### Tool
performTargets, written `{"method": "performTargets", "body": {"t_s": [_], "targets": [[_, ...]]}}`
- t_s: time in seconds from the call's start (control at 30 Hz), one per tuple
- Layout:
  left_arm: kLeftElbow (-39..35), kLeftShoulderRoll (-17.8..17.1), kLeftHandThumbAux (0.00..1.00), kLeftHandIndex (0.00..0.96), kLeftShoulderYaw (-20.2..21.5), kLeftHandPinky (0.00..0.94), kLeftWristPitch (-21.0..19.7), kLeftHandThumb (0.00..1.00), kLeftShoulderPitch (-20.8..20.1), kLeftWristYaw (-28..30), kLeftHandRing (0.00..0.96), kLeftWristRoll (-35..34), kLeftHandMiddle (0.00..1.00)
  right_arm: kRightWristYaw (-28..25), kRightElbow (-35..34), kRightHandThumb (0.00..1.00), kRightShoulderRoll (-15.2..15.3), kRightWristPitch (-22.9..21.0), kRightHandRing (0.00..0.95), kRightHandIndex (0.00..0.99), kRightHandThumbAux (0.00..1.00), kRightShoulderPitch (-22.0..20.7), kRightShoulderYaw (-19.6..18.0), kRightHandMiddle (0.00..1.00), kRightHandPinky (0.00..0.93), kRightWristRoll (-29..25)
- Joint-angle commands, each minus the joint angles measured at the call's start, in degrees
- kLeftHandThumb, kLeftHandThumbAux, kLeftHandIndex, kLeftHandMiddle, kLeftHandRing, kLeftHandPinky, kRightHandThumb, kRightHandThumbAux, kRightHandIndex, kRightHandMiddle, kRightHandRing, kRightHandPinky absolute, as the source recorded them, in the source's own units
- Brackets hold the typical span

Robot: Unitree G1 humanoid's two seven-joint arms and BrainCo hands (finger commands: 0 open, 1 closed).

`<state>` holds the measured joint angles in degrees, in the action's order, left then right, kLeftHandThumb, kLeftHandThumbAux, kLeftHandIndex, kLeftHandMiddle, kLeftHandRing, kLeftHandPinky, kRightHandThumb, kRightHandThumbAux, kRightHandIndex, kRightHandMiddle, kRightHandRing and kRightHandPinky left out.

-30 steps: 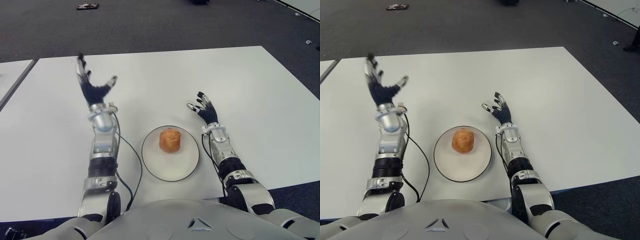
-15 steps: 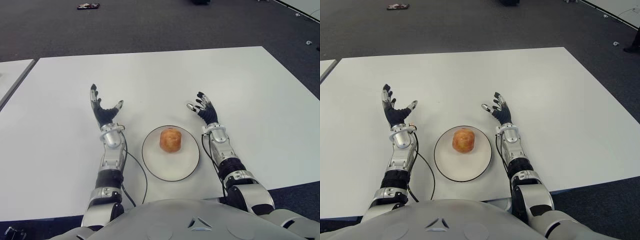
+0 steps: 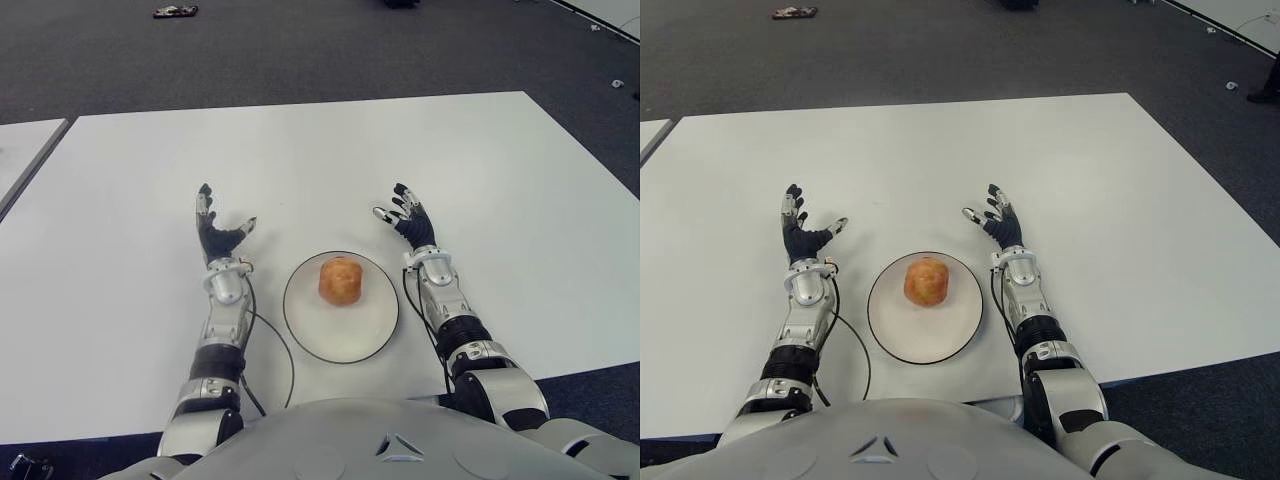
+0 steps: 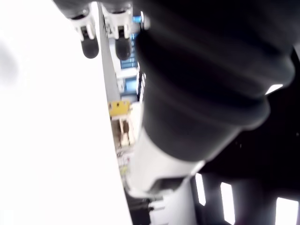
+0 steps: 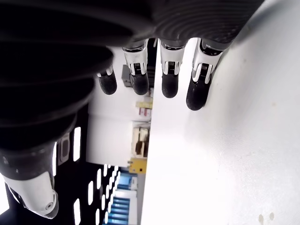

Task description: Put the apples into the plate.

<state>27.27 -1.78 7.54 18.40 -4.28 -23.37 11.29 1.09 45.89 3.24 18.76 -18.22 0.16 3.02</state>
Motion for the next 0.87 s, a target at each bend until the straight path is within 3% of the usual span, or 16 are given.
{"method": "performTargets", "body": {"t_s": [0.03, 0.5, 0.87], "targets": [[-1.88, -1.51, 0.749, 0.114, -1.6, 0.081, -2.79, 0.023, 2.37, 3.23, 0.094, 0.53, 0.113, -0.74, 2.01, 0.125, -0.77, -2.61, 0.085, 0.022, 0.669, 1.92, 0.58, 0.08, 0.119, 0.32], [-10.04, -4.3, 0.767, 0.138, -4.21, 0.104, -7.39, 0.027, 7.01, 9.06, 0.103, 0.76, 0.123, -0.61, 1.37, 0.12, -0.76, -2.57, 0.1, 0.027, 0.67, 2.23, 0.62, 0.098, 0.125, 0.46], [-12.33, -5.94, 0.737, 0.136, -4.01, 0.087, -8.92, 0.025, 8.19, 13.25, 0.096, -0.86, 0.116, -0.66, 0.92, 0.143, -1.01, -2.37, 0.12, 0.03, 0.683, 2.49, 0.35, 0.114, 0.156, 0.11]]}}
